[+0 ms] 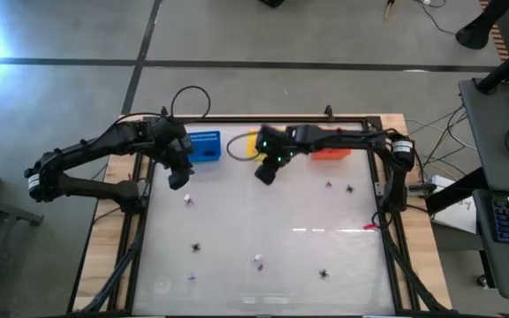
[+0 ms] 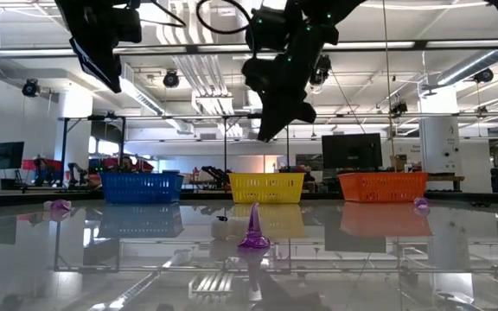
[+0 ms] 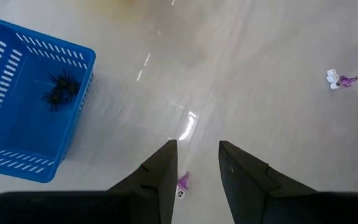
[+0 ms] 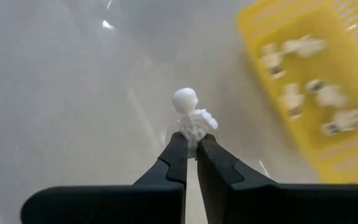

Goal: Sort Halloween decoration
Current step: Put the white skeleton toy into the yellow bin

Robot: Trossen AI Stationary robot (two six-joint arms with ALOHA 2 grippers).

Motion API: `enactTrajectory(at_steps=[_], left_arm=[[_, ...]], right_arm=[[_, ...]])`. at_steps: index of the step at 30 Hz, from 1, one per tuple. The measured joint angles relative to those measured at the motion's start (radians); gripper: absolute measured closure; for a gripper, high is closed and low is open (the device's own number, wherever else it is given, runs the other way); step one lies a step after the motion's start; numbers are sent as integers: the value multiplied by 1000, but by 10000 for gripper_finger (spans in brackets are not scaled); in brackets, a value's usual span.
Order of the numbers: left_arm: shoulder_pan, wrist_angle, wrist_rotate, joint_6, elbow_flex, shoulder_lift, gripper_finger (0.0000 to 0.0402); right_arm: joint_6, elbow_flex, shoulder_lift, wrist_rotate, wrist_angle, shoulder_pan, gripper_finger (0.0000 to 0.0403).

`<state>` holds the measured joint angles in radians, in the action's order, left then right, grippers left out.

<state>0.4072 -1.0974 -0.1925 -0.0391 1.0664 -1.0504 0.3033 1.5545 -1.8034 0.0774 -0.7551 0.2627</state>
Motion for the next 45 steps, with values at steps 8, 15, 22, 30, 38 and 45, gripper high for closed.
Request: enactTrajectory(at_steps=[8,15,22,30,38,45], left_arm=[[0,0,2,-14,0,-5,302],[0,-1,2,-46,0,-8,302],[0,1,2,-101,0,-28,302],[0,1,0,-131,-1,-65,302],[0,-31,-4,-132,-1,-98,302],[0,-44,-55,-158,-1,-117,302]], right_arm=[[-40,10,3,0,0,151,390],[-99,9,1,7,2,246,390],[-183,9,-39,87,-1,269,390],[-244,9,-60,58,9,268,390],[-287,9,-59,26,5,268,388],[-297,9,-59,26,5,268,347]])
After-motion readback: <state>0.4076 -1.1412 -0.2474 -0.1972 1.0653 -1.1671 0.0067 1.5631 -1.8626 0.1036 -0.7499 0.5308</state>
